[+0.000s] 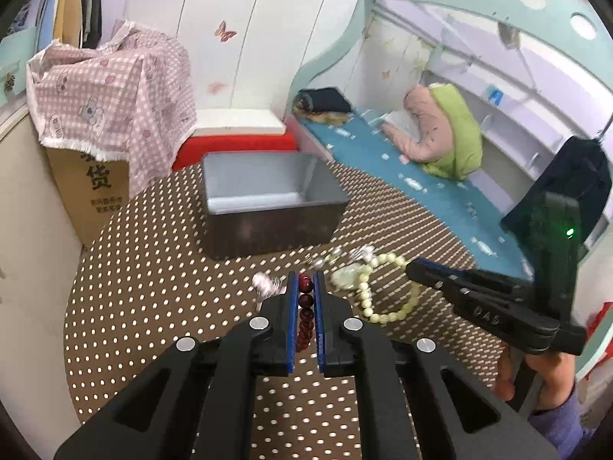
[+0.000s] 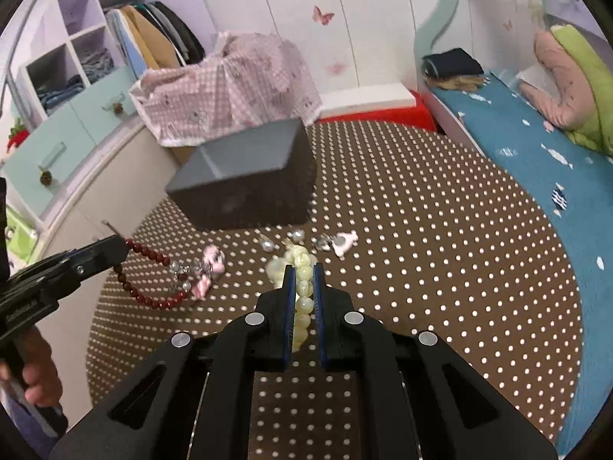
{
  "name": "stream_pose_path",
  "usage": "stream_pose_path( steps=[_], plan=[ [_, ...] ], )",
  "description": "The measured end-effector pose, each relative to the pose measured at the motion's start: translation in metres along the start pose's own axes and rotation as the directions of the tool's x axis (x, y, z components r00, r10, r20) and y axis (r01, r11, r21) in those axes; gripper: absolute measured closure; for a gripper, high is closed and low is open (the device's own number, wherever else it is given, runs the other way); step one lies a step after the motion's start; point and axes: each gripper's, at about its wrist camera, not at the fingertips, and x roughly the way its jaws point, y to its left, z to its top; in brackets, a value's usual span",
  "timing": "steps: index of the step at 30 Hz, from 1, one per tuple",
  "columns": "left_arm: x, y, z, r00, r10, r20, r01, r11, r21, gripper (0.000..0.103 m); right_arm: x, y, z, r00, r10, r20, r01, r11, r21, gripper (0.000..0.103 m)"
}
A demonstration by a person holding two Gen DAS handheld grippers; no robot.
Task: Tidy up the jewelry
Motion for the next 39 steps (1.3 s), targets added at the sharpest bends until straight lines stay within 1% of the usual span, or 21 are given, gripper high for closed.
stream_pose_path(
  steps=[5,7,8,9,10,11,12,14,17,21,23,27,29,30,31,32,33,35,37,38,39],
  plan=[
    [-0.024,-0.006,0.008,0.996,-0.068,0.061,0.067,0.998,0.022,0.097,-0.014,0.007,0.004,1.000,0.010,0.022,-0.010,1.000,-0.007,0.093],
    [-0.020,-0.010,0.009,0.999,-0.011,0.048,0.009,0.999,0.042,0.097,-0.016,0.006,0.003,1.000,0.007,0.019,-0.007,1.000,-0.007,0.093],
    [-0.012,-0.008,0.007,1.000,0.018,0.011,-0.019,0.999,0.042,0.097,-0.015,0.006,0.003,1.000,0.009,0.013,-0.009,1.000,-0.004,0.093],
    [-0.008,-0.005,0.005,1.000,0.022,-0.009,-0.022,0.999,0.034,0.097,-0.016,0.006,0.002,1.000,0.009,0.014,-0.008,1.000,-0.003,0.093],
    [-0.002,-0.003,0.001,0.999,0.044,-0.028,-0.043,0.998,0.036,0.097,-0.015,0.007,0.001,1.000,0.006,0.012,-0.006,1.000,-0.003,0.093],
    [0.008,0.001,-0.006,0.992,0.104,-0.067,-0.101,0.994,0.048,0.097,-0.015,0.007,0.000,1.000,0.007,0.006,-0.007,1.000,-0.002,0.093],
    [0.014,0.006,-0.012,0.987,0.129,-0.095,-0.126,0.991,0.045,0.097,-0.016,0.007,-0.002,1.000,0.005,0.006,-0.005,1.000,-0.003,0.093],
    [0.023,0.019,-0.026,0.979,0.141,-0.144,-0.142,0.990,0.001,0.097,-0.014,0.006,-0.005,1.000,-0.004,-0.001,0.004,1.000,-0.003,0.093],
    [0.025,0.030,-0.040,0.973,0.154,-0.171,-0.159,0.987,-0.017,0.097,-0.008,-0.002,-0.011,1.000,-0.020,-0.024,0.020,1.000,0.014,0.093],
    [0.023,0.043,-0.051,0.968,0.165,-0.188,-0.175,0.984,-0.038,0.097,0.000,-0.016,-0.020,0.998,-0.043,-0.049,0.045,0.998,0.038,0.093],
    [0.023,0.047,-0.052,0.968,0.153,-0.197,-0.167,0.984,-0.059,0.096,0.006,-0.023,-0.024,0.996,-0.051,-0.068,0.055,0.997,0.054,0.093],
    [0.024,0.047,-0.056,0.963,0.167,-0.210,-0.183,0.982,-0.057,0.095,0.013,-0.029,-0.032,0.995,-0.050,-0.089,0.057,0.995,0.078,0.093],
    [0.020,0.044,-0.054,0.969,0.159,-0.191,-0.172,0.984,-0.054,0.080,0.014,-0.027,-0.035,0.995,-0.047,-0.085,0.054,0.996,0.076,0.093],
    [0.017,0.042,-0.051,0.970,0.173,-0.172,-0.184,0.982,-0.051,0.058,0.013,-0.026,-0.036,0.996,-0.044,-0.080,0.050,0.996,0.073,0.093],
    [0.012,0.040,-0.049,0.971,0.190,-0.146,-0.199,0.979,-0.046,0.040,0.012,-0.025,-0.036,0.996,-0.040,-0.077,0.046,0.996,0.070,0.093],
    [0.007,0.037,-0.047,0.971,0.208,-0.120,-0.214,0.976,-0.040,0.035,0.012,-0.024,-0.035,0.996,-0.036,-0.076,0.041,0.997,0.068,0.093],
    [0.002,0.034,-0.044,0.971,0.222,-0.095,-0.225,0.974,-0.033,0.035,0.011,-0.023,-0.034,0.997,-0.033,-0.072,0.038,0.997,0.065,0.093],
    [0.000,0.026,-0.038,0.976,0.203,-0.072,-0.205,0.979,-0.017,0.035,0.010,-0.022,-0.032,0.997,-0.027,-0.068,0.031,0.998,0.061,0.093],
    [0.005,0.009,-0.034,0.980,0.193,-0.049,-0.192,0.981,0.039,0.037,0.009,-0.021,-0.030,0.998,-0.021,-0.061,0.025,0.998,0.059,0.093],
    [0.012,-0.003,-0.032,0.977,0.206,-0.045,-0.202,0.976,0.083,0.045,0.008,-0.021,-0.029,0.998,-0.018,-0.060,0.021,0.998,0.059,0.093],
    [0.017,-0.011,-0.032,0.978,0.205,-0.047,-0.199,0.974,0.112,0.050,0.008,-0.021,-0.027,0.998,-0.015,-0.060,0.019,0.998,0.060,0.093]
  ],
)
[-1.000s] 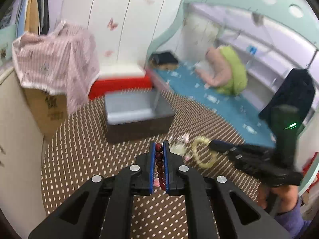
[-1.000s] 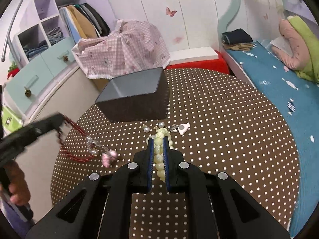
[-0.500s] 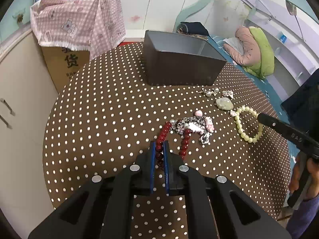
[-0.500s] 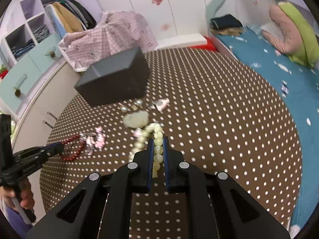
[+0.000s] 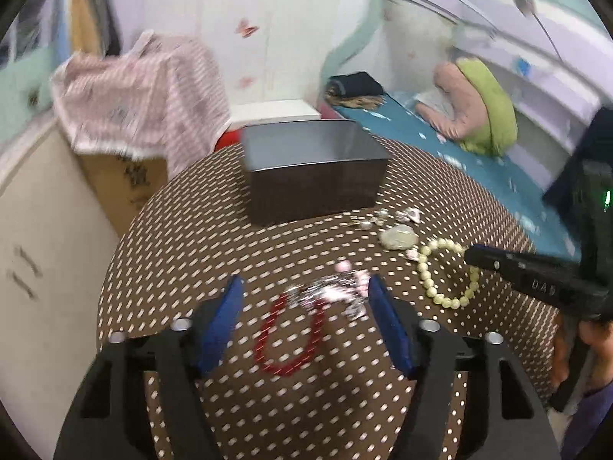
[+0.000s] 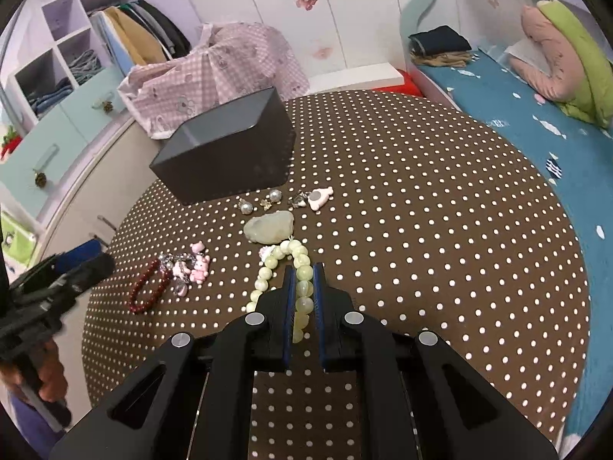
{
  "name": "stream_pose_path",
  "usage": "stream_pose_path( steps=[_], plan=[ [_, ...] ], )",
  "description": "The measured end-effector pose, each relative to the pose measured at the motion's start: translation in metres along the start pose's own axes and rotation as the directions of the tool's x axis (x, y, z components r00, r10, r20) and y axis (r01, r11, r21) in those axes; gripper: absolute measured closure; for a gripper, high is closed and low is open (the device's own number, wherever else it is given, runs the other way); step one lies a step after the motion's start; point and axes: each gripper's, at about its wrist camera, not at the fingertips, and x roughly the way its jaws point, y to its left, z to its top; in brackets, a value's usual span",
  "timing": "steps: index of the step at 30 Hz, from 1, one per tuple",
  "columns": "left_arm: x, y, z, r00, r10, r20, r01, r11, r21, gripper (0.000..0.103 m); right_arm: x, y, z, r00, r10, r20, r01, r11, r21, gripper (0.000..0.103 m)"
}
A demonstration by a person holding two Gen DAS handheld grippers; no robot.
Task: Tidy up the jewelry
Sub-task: 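Grasp the pink bunny charm with the left gripper while the right gripper holds the bracelet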
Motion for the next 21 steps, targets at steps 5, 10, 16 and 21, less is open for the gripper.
stream_pose_path(
  steps=[5,10,16,21],
  plan=[
    [0.026,-0.033,0.004,0.998,-0.049,-0.042,0.051,0.997,0.053,0.063,-0.001,-0.010,0.001,1.000,0.008,-0.004,-0.008,1.000,0.009,0.093],
    [0.044,-0.045,0.005,0.995,-0.069,-0.075,0.074,0.995,0.067,0.081,-0.001,-0.018,0.001,1.000,0.022,-0.004,-0.021,1.000,0.018,0.093],
    [0.058,-0.049,0.005,0.990,-0.085,-0.110,0.093,0.993,0.067,0.091,0.000,-0.026,0.001,0.999,0.044,0.001,-0.044,0.999,0.031,0.093],
    [0.064,-0.046,0.005,0.991,-0.045,-0.126,0.052,0.997,0.053,0.091,0.002,-0.031,0.002,0.998,0.063,-0.003,-0.063,0.997,0.037,0.093]
  ],
)
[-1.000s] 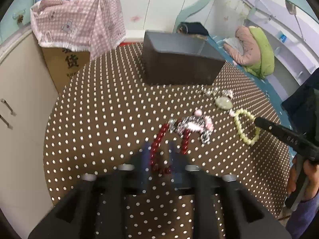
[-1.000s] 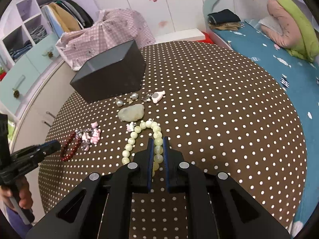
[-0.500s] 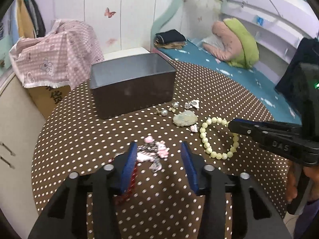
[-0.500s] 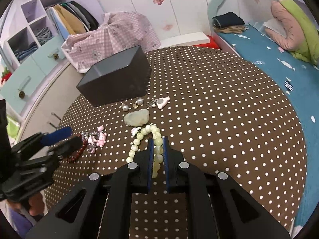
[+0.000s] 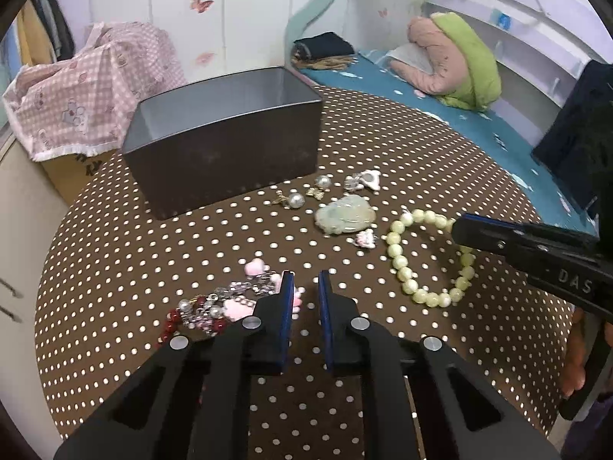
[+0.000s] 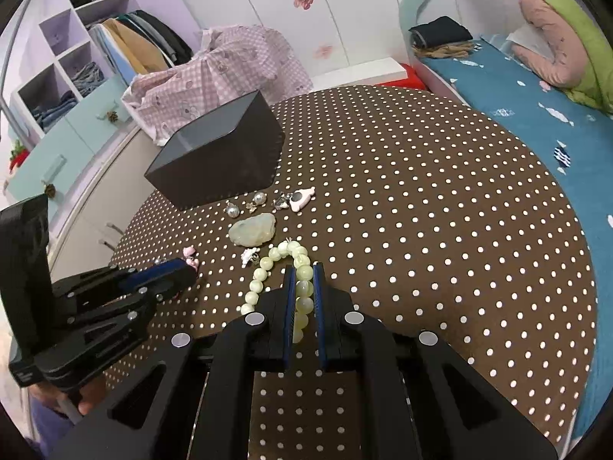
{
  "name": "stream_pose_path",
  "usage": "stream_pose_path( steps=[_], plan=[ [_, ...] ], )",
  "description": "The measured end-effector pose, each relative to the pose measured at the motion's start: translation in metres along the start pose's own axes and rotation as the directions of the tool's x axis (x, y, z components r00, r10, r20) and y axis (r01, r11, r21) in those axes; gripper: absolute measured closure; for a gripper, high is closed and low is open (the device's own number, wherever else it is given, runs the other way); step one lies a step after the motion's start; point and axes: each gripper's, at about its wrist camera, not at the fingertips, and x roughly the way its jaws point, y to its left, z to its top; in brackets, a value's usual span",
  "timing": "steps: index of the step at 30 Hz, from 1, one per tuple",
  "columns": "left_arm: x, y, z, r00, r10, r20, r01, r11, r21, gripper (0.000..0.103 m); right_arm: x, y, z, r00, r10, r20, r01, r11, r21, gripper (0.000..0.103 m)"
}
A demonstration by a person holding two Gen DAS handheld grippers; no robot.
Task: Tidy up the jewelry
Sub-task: 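Grasp the pink bunny charm with the left gripper while the right gripper holds the bracelet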
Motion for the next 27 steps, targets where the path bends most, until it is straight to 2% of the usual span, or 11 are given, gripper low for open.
stream_pose_path(
  steps=[2,8,10,14,20,23,24,25,27],
  plan=[
    [0.000,0.000,0.000,1.000,-0.004,-0.002,0.004,1.000,0.002,0.091,0.000,-0.001,0.000,1.000,0.005,0.000,-0.005,1.000,0.001,0.093],
    [-0.001,-0.003,0.000,0.999,0.053,0.004,-0.053,0.999,0.000,0.088,0.002,-0.005,0.000,1.000,0.018,-0.004,-0.018,1.000,0.005,0.093],
    [-0.001,-0.001,0.001,0.999,0.041,0.000,-0.041,0.999,-0.004,0.088,0.003,-0.005,0.000,1.000,0.019,-0.007,-0.019,1.000,0.006,0.093],
    [0.006,-0.001,-0.002,0.997,0.063,-0.034,-0.063,0.998,0.006,0.088,0.005,-0.006,-0.001,1.000,0.026,-0.009,-0.026,1.000,0.009,0.093],
    [0.007,-0.005,-0.002,0.997,0.076,-0.031,-0.075,0.997,0.023,0.088,0.007,-0.005,-0.001,1.000,0.028,-0.011,-0.028,1.000,0.011,0.093],
    [0.007,-0.011,-0.002,0.996,0.081,-0.028,-0.080,0.996,0.044,0.082,0.008,-0.003,-0.001,0.999,0.030,-0.012,-0.030,1.000,0.009,0.093],
    [0.007,-0.012,-0.002,0.996,0.085,-0.025,-0.084,0.995,0.050,0.084,0.008,-0.003,0.000,0.999,0.030,-0.011,-0.030,1.000,0.008,0.093],
    [0.007,-0.013,-0.002,0.996,0.085,-0.025,-0.083,0.995,0.052,0.090,0.008,-0.003,-0.001,0.999,0.031,-0.011,-0.030,0.999,0.008,0.093],
    [0.009,-0.009,-0.002,0.998,0.060,-0.025,-0.059,0.998,0.031,0.090,0.006,-0.001,0.000,1.000,0.030,-0.002,-0.030,1.000,0.007,0.093]
  ],
)
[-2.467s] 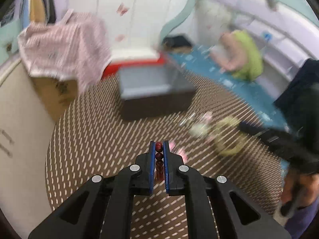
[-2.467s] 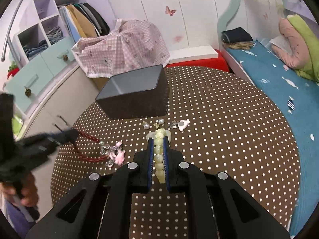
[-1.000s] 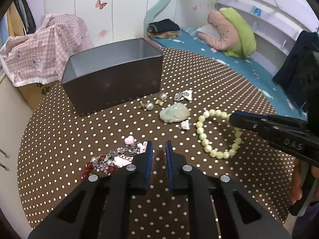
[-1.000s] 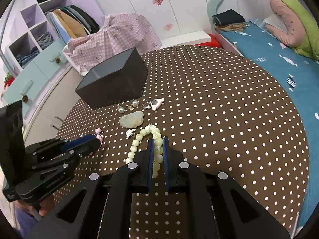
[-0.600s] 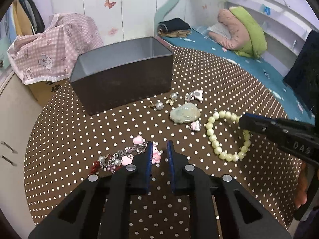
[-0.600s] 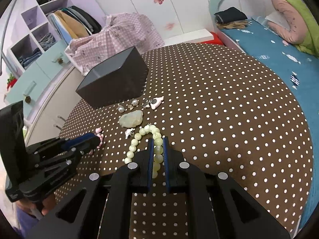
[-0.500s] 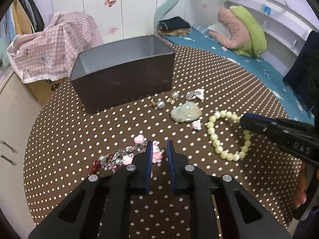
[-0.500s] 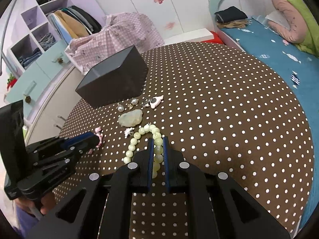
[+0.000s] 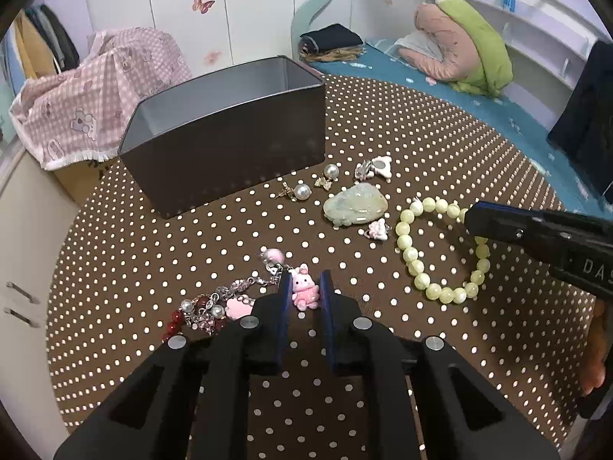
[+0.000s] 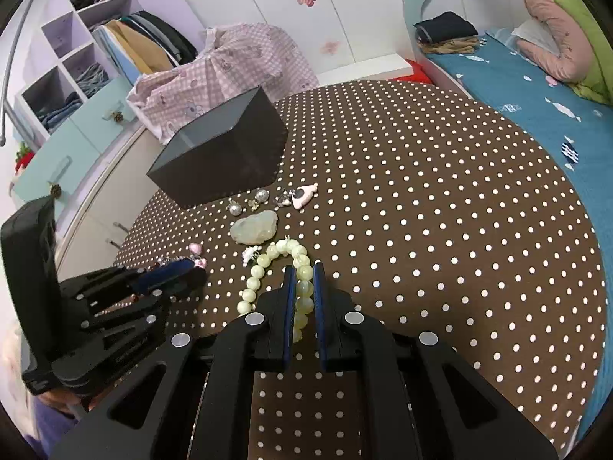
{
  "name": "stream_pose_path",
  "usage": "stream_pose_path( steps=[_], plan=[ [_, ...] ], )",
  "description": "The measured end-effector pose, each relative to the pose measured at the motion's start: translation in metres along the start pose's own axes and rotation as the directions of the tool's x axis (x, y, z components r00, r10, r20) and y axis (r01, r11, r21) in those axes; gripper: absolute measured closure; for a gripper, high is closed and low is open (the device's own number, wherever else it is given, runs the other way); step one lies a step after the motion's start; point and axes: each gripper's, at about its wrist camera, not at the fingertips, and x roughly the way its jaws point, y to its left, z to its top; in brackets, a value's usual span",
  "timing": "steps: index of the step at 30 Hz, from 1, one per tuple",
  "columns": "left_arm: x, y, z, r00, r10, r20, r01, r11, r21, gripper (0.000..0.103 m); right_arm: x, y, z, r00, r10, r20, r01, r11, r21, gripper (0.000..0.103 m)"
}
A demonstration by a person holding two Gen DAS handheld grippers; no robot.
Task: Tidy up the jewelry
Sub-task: 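Grasp the pink bunny charm with the left gripper while the right gripper holds the bracelet, then carry the bracelet and bunny charm over the grey box and open both grippers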
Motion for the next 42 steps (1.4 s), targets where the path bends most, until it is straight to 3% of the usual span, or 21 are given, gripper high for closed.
stream_pose_path(
  steps=[4,7,14,24,28,31,36,42],
  plan=[
    [0.000,0.010,0.001,0.999,-0.048,0.002,0.048,0.998,-0.030,0.090,-0.002,0.005,0.002,1.000,0.002,0.004,-0.002,1.000,-0.006,0.093],
    [-0.016,0.019,0.005,0.994,-0.096,0.051,0.098,0.994,-0.047,0.090,-0.007,0.010,0.006,1.000,0.011,0.019,-0.011,1.000,-0.011,0.093],
    [-0.075,0.039,0.023,0.964,-0.185,0.190,0.197,0.979,-0.044,0.090,-0.024,0.038,0.027,0.997,0.036,0.065,-0.032,0.997,-0.063,0.093],
    [-0.101,0.078,0.077,0.933,-0.229,0.278,0.254,0.965,-0.058,0.090,-0.037,0.090,0.097,0.983,0.061,0.172,-0.035,0.988,-0.152,0.093],
    [-0.080,0.101,0.100,0.931,-0.255,0.259,0.292,0.950,-0.114,0.090,-0.028,0.108,0.128,0.977,0.076,0.199,-0.044,0.986,-0.160,0.093],
    [-0.051,0.115,0.108,0.943,-0.263,0.204,0.298,0.940,-0.167,0.090,-0.007,0.114,0.142,0.980,0.067,0.186,-0.038,0.987,-0.155,0.093],
    [-0.007,0.127,0.106,0.956,-0.269,0.118,0.290,0.929,-0.231,0.090,0.038,0.108,0.144,0.994,0.046,0.098,-0.034,0.992,-0.119,0.093],
    [0.017,0.124,0.097,0.967,-0.247,0.064,0.255,0.936,-0.240,0.089,0.068,0.096,0.133,0.999,0.016,0.044,-0.012,0.996,-0.092,0.093]
  ],
)
